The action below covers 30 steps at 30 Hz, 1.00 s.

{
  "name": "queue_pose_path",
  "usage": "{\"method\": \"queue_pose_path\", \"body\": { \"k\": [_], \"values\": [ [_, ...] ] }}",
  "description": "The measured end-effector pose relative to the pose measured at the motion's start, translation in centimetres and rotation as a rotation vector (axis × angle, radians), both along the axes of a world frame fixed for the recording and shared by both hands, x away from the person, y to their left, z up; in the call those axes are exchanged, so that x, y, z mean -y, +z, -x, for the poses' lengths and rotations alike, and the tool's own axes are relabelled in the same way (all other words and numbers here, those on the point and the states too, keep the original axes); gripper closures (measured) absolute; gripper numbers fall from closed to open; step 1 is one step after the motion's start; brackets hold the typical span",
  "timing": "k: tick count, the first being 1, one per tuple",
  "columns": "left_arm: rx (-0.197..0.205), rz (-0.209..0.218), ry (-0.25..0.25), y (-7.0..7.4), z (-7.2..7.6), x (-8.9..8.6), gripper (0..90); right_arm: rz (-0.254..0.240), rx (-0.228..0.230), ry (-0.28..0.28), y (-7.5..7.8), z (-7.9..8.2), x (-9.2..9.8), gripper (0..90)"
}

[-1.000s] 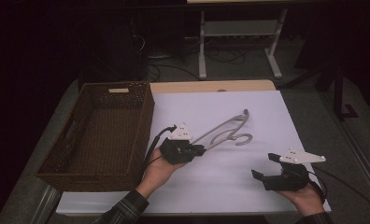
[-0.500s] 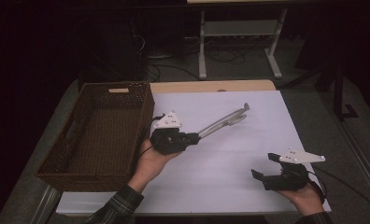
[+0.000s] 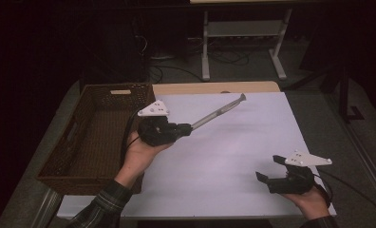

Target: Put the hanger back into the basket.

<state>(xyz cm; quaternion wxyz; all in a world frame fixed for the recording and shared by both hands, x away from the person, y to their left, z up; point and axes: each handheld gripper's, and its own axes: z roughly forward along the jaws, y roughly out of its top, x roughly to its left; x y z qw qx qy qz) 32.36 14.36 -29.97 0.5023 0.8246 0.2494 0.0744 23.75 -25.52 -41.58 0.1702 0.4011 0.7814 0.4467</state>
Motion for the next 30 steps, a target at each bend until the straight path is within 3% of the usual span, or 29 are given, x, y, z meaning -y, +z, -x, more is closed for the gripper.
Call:
{"method": "queue_pose_path", "body": {
  "k": [14, 22, 30],
  "values": [
    [0.012, 0.045, 0.041, 2.8, -1.0, -5.0, 82.7, -0.003, -0.001, -0.003, 0.0, -0.1, 0.0, 10.5],
    [0.05, 0.056, 0.109, 4.7, -1.0, -8.7, 82.7, -0.004, -0.003, -0.007, 0.0, -0.1, 0.0, 10.5],
    [0.052, 0.05, 0.174, 5.1, -0.6, -12.2, 82.7, -0.002, -0.006, -0.008, -0.1, -0.1, -0.1, 10.5]
  ]
}}
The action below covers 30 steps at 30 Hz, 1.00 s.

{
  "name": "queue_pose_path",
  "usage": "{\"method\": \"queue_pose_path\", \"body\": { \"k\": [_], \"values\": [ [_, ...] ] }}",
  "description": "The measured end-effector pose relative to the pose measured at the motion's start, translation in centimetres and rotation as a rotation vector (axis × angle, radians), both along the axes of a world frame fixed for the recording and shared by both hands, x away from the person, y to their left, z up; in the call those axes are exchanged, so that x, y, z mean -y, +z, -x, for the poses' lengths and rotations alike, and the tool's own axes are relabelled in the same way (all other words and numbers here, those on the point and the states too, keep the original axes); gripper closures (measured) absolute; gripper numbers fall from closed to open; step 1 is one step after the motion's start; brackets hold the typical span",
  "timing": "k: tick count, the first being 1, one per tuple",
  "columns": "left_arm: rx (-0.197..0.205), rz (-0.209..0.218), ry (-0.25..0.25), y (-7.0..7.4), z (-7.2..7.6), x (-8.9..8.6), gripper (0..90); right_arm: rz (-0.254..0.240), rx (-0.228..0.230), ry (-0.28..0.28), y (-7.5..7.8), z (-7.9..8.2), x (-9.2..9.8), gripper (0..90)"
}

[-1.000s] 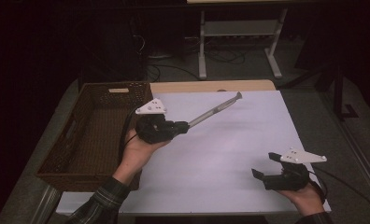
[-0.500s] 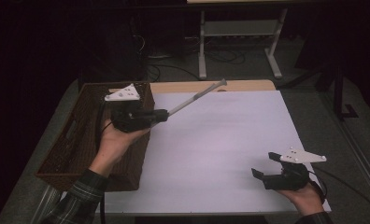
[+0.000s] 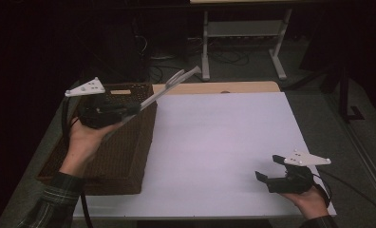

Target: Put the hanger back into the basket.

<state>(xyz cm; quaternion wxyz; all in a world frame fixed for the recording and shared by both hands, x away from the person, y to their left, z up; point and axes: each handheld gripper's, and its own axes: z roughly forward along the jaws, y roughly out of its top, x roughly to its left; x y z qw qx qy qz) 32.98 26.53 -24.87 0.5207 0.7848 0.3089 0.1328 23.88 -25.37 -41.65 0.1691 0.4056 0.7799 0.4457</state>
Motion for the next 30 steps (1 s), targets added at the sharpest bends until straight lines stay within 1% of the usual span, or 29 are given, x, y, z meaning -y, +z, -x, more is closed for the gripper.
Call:
{"method": "queue_pose_path", "body": {
  "k": [3, 4, 5, 9, 14, 15, 16, 20, 27, 30],
  "values": [
    [-0.002, -0.004, 0.025, 0.1, 0.3, -1.3, 82.7, 0.001, 0.001, -0.001, 0.0, 0.0, 0.0, 10.5],
    [-0.004, -0.001, 0.042, 0.0, 0.5, -2.2, 82.7, 0.003, 0.0, -0.001, 0.0, 0.0, 0.0, 10.4],
    [-0.004, -0.001, 0.042, 0.0, 0.5, -2.2, 82.7, 0.003, 0.0, -0.001, 0.0, 0.0, 0.0, 10.4],
    [-0.013, -0.002, 0.072, -0.2, 0.9, -3.9, 82.8, 0.005, 0.0, -0.003, 0.0, 0.0, 0.0, 10.4],
    [-0.017, 0.006, 0.103, -0.5, 1.9, -6.0, 82.7, 0.009, -0.002, -0.006, -0.1, -0.1, 0.0, 10.5],
    [-0.02, 0.004, 0.114, -0.6, 2.3, -6.8, 82.7, 0.009, 0.0, -0.006, -0.1, -0.1, 0.0, 10.5],
    [-0.02, 0.004, 0.114, -0.6, 2.3, -6.8, 82.7, 0.009, 0.0, -0.006, -0.1, -0.1, 0.0, 10.5],
    [-0.023, -0.004, 0.138, -0.8, 3.3, -8.3, 82.7, 0.011, 0.001, -0.005, -0.1, -0.2, 0.0, 10.5],
    [-0.039, 0.0, 0.186, -1.6, 4.8, -10.7, 82.7, 0.018, -0.002, -0.006, -0.1, -0.3, -0.1, 10.5],
    [-0.042, -0.004, 0.199, -1.8, 5.4, -11.3, 82.7, 0.021, -0.004, -0.007, -0.2, -0.3, -0.2, 10.5]
  ]
}}
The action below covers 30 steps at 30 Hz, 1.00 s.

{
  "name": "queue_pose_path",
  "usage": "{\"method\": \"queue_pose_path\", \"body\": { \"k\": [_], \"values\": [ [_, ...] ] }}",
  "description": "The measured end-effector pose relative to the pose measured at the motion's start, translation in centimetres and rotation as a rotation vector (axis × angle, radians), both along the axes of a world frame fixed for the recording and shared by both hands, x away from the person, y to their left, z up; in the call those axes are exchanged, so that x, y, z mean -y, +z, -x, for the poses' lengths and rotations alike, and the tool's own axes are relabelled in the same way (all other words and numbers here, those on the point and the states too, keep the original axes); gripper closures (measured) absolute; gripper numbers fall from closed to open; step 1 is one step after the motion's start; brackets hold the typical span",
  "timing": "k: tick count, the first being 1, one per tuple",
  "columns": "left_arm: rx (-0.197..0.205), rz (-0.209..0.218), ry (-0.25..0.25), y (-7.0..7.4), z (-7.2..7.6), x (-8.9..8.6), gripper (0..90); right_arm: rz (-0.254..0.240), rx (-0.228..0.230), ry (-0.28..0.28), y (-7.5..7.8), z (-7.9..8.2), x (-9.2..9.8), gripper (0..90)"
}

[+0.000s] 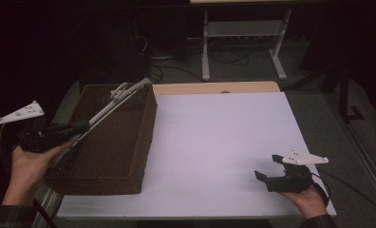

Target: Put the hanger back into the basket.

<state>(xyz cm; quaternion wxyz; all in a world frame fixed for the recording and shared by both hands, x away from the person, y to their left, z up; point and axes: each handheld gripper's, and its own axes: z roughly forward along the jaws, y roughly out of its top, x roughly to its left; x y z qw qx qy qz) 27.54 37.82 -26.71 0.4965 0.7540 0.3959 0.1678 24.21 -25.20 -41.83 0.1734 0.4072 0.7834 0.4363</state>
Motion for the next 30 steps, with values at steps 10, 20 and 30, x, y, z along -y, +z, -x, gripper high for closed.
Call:
{"method": "queue_pose_path", "body": {
  "k": [10, 20, 30],
  "values": [
    [-0.043, -0.021, 0.021, -1.6, 0.1, -1.2, 82.6, 0.006, -0.005, -0.002, -0.1, -0.3, -0.2, 10.4],
    [-0.121, -0.04, 0.002, -3.9, -2.0, -1.5, 82.6, 0.008, -0.007, -0.006, -0.2, -0.3, 0.0, 10.5],
    [-0.155, -0.059, -0.025, -5.3, -3.3, -1.7, 82.5, 0.008, -0.007, -0.013, -0.1, -0.3, 0.1, 10.5]
  ]
}}
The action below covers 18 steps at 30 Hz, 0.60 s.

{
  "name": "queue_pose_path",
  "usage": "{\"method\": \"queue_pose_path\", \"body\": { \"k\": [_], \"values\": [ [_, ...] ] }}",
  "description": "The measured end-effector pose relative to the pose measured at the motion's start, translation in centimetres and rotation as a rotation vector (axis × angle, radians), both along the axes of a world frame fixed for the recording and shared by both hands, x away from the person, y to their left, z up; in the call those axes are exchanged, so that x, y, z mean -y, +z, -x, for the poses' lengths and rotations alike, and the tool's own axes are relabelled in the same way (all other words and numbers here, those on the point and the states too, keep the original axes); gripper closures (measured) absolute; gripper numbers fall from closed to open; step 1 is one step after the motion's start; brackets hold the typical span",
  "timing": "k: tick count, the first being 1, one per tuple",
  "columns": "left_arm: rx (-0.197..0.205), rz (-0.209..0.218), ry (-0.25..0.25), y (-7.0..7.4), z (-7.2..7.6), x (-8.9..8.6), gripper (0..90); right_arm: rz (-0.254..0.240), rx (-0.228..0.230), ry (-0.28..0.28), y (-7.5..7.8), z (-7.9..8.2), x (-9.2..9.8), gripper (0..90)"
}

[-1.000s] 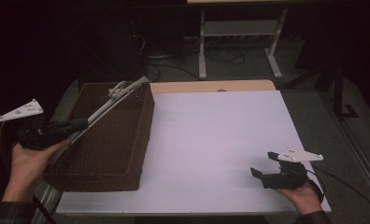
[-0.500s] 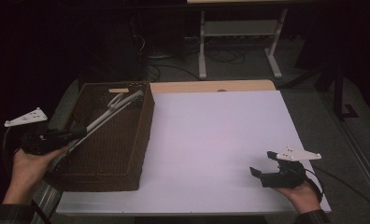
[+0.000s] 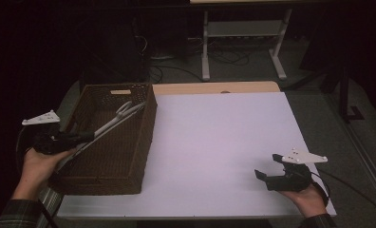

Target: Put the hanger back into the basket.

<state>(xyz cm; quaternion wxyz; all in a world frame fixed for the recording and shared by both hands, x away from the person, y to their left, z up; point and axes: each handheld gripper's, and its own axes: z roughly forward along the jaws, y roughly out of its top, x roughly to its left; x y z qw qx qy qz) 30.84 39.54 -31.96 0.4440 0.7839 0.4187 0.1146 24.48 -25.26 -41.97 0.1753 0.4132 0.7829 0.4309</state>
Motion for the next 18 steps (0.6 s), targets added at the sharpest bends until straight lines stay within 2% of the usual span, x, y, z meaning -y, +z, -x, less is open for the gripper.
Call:
{"method": "queue_pose_path", "body": {
  "k": [5, 12, 18],
  "values": [
    [-0.023, 0.01, -0.005, -0.6, -0.1, -0.6, 82.4, -0.001, 0.0, 0.0, 0.0, 0.0, 0.0, 10.5],
    [-0.065, -0.028, -0.025, -1.2, -0.1, -1.0, 82.1, 0.001, 0.001, 0.004, 0.0, 0.0, -0.1, 10.4],
    [-0.063, -0.03, -0.02, -1.3, -0.1, -1.1, 81.7, 0.002, 0.0, 0.004, 0.0, -0.1, -0.1, 10.5]
  ]
}}
